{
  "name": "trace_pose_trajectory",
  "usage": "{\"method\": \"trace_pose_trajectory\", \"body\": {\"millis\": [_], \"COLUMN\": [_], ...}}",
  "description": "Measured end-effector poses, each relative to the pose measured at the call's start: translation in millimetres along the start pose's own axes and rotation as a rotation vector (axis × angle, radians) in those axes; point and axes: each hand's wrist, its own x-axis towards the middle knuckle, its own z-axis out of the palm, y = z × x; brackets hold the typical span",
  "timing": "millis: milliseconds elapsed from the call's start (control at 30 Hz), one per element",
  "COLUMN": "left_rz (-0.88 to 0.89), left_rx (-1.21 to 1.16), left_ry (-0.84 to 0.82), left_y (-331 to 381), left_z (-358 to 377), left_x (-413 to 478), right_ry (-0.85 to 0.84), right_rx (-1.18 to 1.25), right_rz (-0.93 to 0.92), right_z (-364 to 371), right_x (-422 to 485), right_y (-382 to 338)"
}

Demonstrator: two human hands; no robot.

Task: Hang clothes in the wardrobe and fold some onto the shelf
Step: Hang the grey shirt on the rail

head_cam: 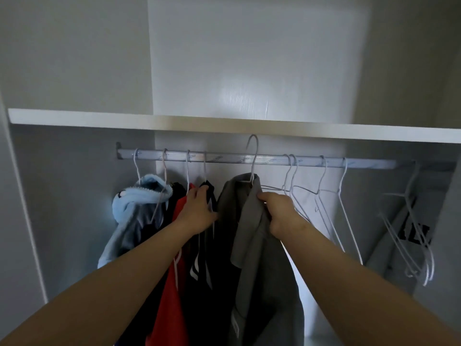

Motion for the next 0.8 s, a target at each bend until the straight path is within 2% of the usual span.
{"method": "trace_pose_trajectory", "body": {"millis": [100, 167, 267, 467, 800], "left_rz": [-0.071, -0.086, -0.078, -0.061, 0.008], "left_rx": [-0.015, -0.046, -0.072, 0.005, -0.126], "left_ry": [-0.094, -0.093, -0.074, -0.213, -0.177], "left_y": [-14.3, -23.2, -32.0, -44.1, -52.2], "left_z": [0.1, 3.0, 9.5, 21.8, 36.4], "left_x": [20.9, 29.5, 36.8, 40.5, 35.2], "right_ry": [0.037, 0.060, 0.089, 0.073, 0.195], "right_rx": [0.013, 0.008, -0.020, -0.177, -0.278], "right_rz": [-0.002, 0.001, 0.006, -0.010, -0.104], "right_z": [20.9, 31.5, 44.4, 64.4, 72.0], "right_x": [20.7, 36.6, 58.4, 83.9, 89.2], "right_y": [3.0, 6.8, 13.4, 44.3, 78.3]}}
